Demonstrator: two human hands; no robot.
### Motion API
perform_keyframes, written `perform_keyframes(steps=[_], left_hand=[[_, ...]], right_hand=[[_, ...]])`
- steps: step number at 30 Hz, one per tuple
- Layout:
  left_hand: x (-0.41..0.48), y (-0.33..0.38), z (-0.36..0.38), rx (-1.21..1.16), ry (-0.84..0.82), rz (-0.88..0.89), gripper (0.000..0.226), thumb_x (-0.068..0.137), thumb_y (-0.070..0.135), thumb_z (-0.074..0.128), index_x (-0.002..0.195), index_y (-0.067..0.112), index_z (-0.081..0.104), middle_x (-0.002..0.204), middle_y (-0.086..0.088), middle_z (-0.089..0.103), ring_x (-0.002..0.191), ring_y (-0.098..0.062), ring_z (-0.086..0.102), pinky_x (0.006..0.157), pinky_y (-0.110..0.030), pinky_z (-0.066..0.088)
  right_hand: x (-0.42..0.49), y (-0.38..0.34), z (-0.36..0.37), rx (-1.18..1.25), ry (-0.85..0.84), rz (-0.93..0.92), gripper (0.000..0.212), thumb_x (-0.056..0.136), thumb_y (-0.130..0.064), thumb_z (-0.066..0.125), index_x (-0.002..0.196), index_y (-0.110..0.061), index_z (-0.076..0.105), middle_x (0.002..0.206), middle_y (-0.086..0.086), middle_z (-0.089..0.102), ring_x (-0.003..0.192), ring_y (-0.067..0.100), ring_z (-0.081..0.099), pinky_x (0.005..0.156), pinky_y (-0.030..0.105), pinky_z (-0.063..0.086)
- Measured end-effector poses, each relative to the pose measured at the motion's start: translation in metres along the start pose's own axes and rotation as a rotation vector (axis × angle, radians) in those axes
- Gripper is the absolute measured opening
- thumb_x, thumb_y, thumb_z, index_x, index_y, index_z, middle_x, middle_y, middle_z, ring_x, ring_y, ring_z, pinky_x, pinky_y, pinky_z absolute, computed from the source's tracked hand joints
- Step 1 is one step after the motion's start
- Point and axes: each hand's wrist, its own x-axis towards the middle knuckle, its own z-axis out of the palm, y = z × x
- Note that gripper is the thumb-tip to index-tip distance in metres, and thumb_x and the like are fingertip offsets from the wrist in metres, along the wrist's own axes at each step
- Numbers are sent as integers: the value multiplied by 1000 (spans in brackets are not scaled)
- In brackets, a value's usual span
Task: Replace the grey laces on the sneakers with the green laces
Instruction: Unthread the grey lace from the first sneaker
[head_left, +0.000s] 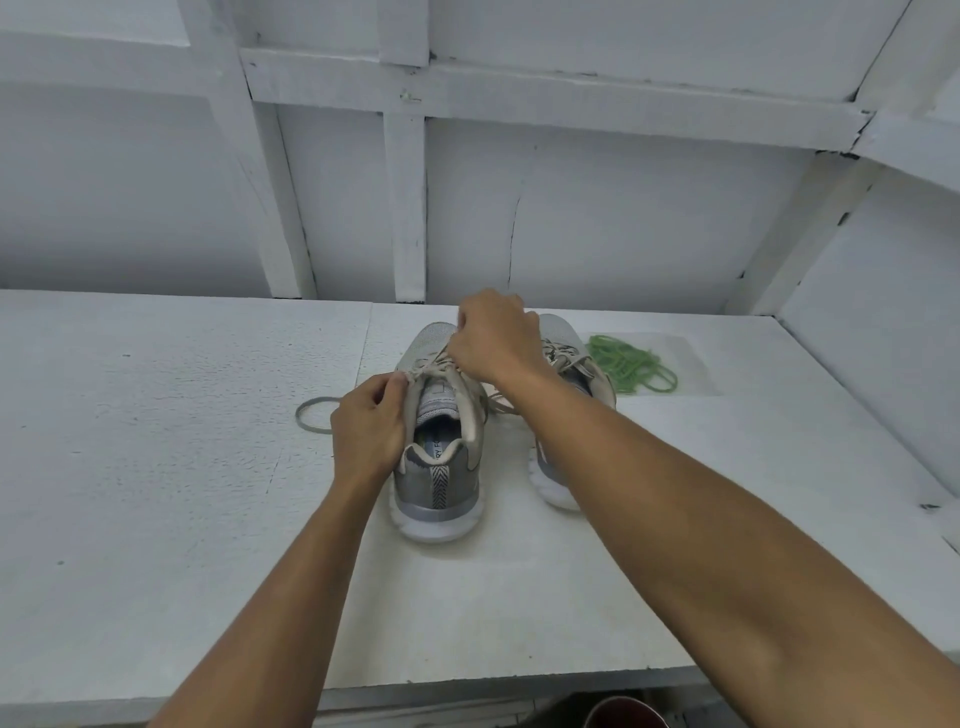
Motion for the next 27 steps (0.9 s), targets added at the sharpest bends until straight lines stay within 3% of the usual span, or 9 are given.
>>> perform_keyframes(steps=[2,5,7,10,14,17,20,24,27], left_hand=[[1,-1,0,7,1,4,29,97,35,50,87,18,72,82,3,69,83,-17,60,74,-33,46],[2,-4,0,11,-1,5,28,98,36,49,89,21,71,80,7,67,84,-17,60,76,-35,46],[2,-4,0,21,-2,20,26,99,35,48,87,24,68,78,13,64,84,-17,60,79,-37,47],[1,-3,0,15,-8,14,23,98,33,49,83,27,65,76,15,63,85,-17,60,79,-37,47],[1,-2,-1,-26,-10,-1,25,97,35,51,91,21,72,80,10,68,81,-9,61,76,-29,48],[0,-1,1,-30,6,4,25,98,31,52,99,17,73,80,18,63,77,3,55,67,-14,41],[-1,-2,1,-38,14,6,25,98,31,52,99,17,73,81,16,64,78,-1,57,68,-18,42],[0,-3,0,-17,9,17,22,98,31,50,89,24,69,77,17,63,77,-6,57,69,-22,43],[-1,-1,0,-8,9,14,21,98,31,50,85,27,66,74,20,60,75,-5,56,71,-26,45]], right_hand=[[-2,0,2,-7,-3,23,23,86,-10,51,107,-12,60,119,7,52,115,32,44,86,39,34],[-10,-8,12,35,-102,-136,38,84,-12,54,122,-17,53,140,4,43,128,31,36,99,43,31],[-12,-12,21,-43,-148,-264,31,86,-19,56,117,-22,58,149,-1,37,138,27,26,105,44,26],[-12,-9,27,-165,-108,-329,17,91,-25,57,106,-23,65,140,-6,47,139,26,25,104,43,26],[-4,-2,11,-178,95,-176,16,88,-16,55,101,-18,63,116,-1,60,117,27,44,90,40,34],[3,5,-7,-116,184,18,26,85,-7,52,110,-11,57,117,7,55,112,31,46,88,40,36],[-3,-3,-5,-29,115,-21,34,83,-7,52,117,-11,52,125,9,49,118,32,42,94,42,35],[-18,-14,22,-119,-147,-224,33,88,-22,54,121,-19,59,152,2,33,144,30,12,112,48,19],[-17,-11,27,-156,-130,-215,22,90,-19,54,110,-19,62,140,-2,47,143,30,17,109,47,22]])
